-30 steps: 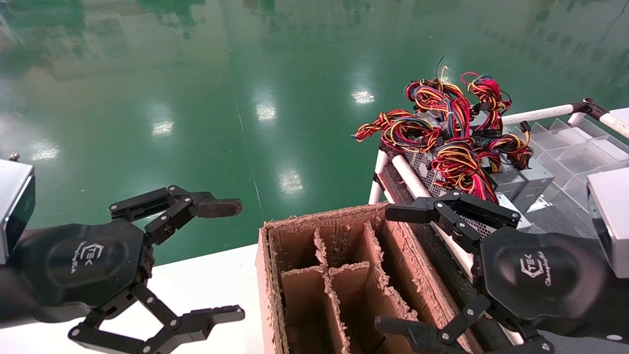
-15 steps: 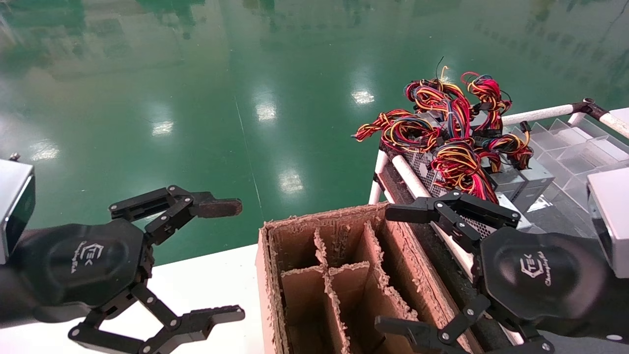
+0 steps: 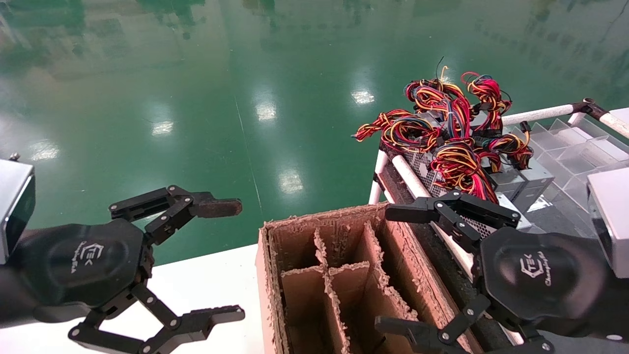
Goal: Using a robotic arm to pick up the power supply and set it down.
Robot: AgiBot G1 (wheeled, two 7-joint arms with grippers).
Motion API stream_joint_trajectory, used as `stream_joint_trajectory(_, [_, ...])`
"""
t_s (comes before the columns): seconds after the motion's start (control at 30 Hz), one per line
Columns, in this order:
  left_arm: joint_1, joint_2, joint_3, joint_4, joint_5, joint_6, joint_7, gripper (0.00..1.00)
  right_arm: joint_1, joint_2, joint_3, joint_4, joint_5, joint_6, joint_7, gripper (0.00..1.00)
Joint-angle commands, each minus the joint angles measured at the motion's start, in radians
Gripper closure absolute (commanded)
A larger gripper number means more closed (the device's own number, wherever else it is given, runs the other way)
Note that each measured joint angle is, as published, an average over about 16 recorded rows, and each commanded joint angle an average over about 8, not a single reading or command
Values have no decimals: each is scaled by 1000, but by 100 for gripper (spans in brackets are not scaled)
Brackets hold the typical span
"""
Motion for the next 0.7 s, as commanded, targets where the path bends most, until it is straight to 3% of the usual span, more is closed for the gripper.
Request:
stream_joint_trajectory(0.03, [0,0,0,0,0,0,0,0,0,0,0,0,0,0,0,0])
stream_joint_trajectory(0.7, [0,0,0,0,0,0,0,0,0,0,0,0,0,0,0,0])
